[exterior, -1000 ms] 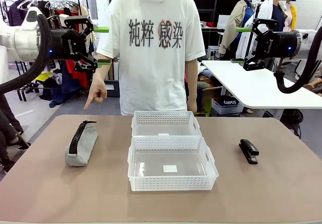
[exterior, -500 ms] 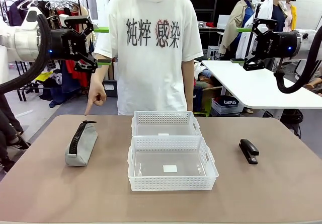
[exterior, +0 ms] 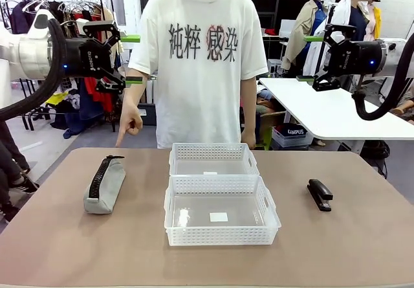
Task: Distribute items into two baskets.
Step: Pick up the Pencil pouch that the person points to.
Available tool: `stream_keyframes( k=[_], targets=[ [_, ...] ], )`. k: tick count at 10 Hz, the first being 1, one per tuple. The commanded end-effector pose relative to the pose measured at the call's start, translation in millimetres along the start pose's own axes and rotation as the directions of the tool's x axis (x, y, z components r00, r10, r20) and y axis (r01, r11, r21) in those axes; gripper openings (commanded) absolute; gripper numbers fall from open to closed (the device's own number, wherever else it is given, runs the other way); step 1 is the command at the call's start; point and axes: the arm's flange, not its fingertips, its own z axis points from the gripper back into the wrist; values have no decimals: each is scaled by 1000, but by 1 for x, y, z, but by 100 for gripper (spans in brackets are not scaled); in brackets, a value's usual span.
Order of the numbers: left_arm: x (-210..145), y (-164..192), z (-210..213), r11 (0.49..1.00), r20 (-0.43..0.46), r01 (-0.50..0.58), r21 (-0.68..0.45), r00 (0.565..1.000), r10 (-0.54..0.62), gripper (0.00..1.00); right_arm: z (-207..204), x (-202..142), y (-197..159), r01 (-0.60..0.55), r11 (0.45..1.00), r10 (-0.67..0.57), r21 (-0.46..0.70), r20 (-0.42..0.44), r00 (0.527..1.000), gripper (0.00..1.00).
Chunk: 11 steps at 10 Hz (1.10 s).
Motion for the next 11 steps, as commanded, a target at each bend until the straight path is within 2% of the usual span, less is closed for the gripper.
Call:
stream_keyframes(
  k=[1,2,4,5,7,9,10,11],
  targets=[
    [0,-1,0,1000,-5,1,-4,1000,-1,100,0,0,1,-1,1000,1,-1,2,1000,100],
    [0,0,0,1000,0,0,0,1000,0,100,0,0,1,-1,1000,1,-1,2,1000,100],
    [-1,-13,1,972,-106,20,233,994,5,100,0,0,1,-1,1000,1,-1,2,1000,100],
    [3,-21,8,935,-174,119,335,983,-63,100,0,0,1,-1,1000,1,-1,2,1000,100],
    [8,-30,10,797,-332,272,540,938,-95,100,0,0,1,-1,1000,1,-1,2,1000,100],
    [10,-33,10,609,-441,381,695,896,-56,100,0,0,1,-1,1000,1,-1,2,1000,100],
    [13,-30,12,521,-486,429,738,873,-31,100,0,0,1,-1,1000,1,-1,2,1000,100],
    [11,-23,9,468,-508,446,763,861,9,100,0,0,1,-1,1000,1,-1,2,1000,100]
  ],
)
